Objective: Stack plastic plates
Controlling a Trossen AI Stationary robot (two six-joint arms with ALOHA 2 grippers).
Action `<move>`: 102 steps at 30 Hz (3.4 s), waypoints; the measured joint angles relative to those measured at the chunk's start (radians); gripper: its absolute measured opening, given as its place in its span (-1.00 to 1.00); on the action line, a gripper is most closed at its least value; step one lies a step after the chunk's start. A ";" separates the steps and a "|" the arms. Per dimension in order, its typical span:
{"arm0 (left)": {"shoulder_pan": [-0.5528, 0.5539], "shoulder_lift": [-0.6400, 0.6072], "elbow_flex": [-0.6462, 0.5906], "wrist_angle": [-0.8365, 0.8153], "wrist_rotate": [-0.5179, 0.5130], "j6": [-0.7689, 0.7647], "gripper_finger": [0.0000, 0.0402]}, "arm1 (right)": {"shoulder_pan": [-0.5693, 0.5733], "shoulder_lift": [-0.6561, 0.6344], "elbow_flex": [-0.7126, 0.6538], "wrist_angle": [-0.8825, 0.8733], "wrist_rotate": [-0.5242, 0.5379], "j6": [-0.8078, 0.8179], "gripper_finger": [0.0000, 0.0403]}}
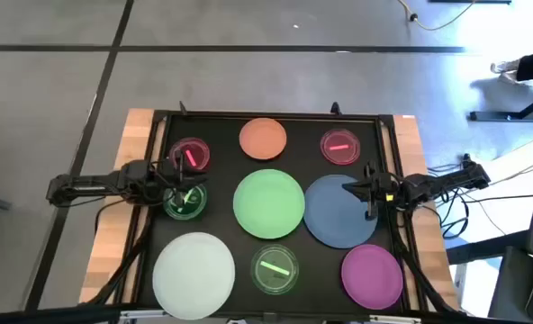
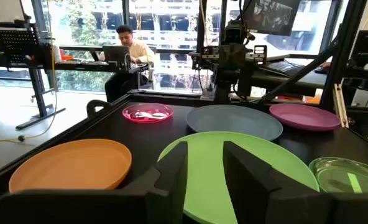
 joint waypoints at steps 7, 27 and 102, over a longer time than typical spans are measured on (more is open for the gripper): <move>0.000 0.000 0.000 0.000 0.000 0.000 -0.52 | 0.000 0.000 0.000 0.000 0.000 0.000 -1.00; 0.000 0.000 0.000 0.000 0.000 0.000 -0.52 | 0.000 0.000 0.000 0.000 0.000 0.000 -1.00; 0.000 0.002 0.000 0.459 -0.039 -0.134 -0.52 | -0.104 0.372 0.004 0.199 -0.046 0.063 -1.00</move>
